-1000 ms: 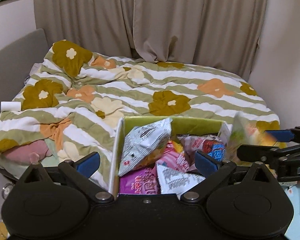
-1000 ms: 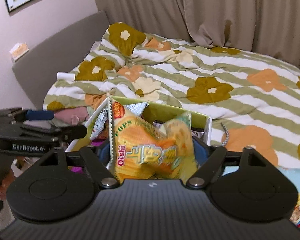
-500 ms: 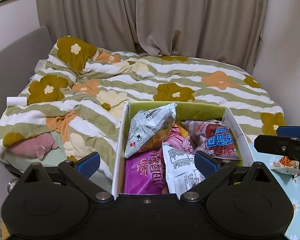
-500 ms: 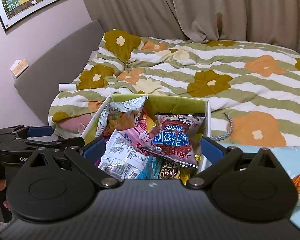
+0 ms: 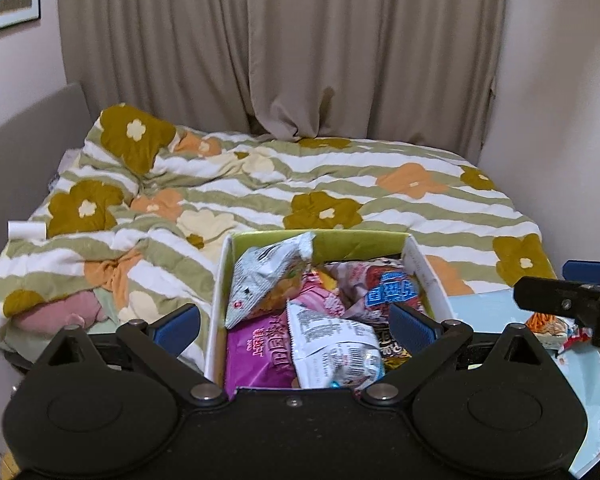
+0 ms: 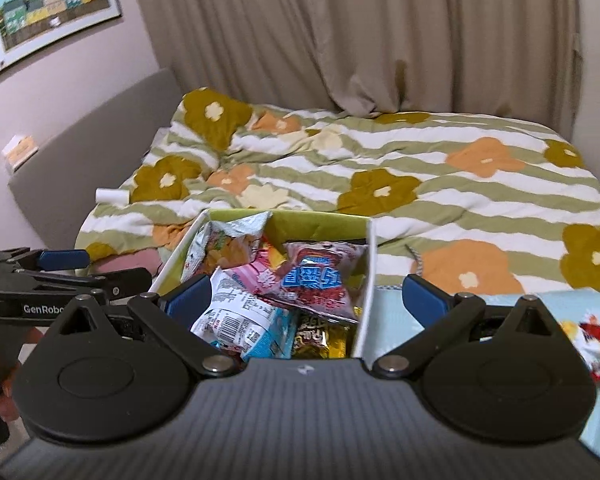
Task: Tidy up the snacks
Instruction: 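Move both tools back to the mat and grasp the last bags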
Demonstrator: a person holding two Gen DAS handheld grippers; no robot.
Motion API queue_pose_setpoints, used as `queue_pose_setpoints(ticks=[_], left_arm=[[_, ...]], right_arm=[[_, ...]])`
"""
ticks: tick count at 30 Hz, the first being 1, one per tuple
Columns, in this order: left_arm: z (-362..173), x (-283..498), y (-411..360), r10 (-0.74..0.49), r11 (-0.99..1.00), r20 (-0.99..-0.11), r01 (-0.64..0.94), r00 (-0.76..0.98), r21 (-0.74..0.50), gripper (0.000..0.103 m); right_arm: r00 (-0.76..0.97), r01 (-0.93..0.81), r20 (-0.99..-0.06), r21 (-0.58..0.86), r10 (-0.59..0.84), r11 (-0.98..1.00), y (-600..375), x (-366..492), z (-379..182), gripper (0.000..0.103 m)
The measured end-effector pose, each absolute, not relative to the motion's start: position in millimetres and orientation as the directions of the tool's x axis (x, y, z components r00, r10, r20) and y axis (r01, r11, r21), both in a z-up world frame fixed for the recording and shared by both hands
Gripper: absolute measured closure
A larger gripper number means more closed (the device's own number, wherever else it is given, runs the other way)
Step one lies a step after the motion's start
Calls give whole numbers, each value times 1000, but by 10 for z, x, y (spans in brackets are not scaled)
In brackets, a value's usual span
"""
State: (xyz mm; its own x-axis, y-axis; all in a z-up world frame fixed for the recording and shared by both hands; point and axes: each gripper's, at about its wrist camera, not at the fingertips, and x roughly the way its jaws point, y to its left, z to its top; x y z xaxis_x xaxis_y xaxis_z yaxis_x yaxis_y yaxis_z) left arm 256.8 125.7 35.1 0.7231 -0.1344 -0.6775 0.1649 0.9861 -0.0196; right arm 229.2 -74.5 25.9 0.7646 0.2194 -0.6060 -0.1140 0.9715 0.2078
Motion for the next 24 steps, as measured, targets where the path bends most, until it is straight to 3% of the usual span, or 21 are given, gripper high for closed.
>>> queue_pose_setpoints(ticks=[10,24], left_arm=[[496,2284,490,-119,978,-635,202,763,60,1],[191,2186,-1097,-228,957,-684,288,693,-28,1]], right_arm=[[815,4,-571,175,98,985,-1495,1870,401,0],[792,106,-611,115,-14,988,-3168,1635,154,0]])
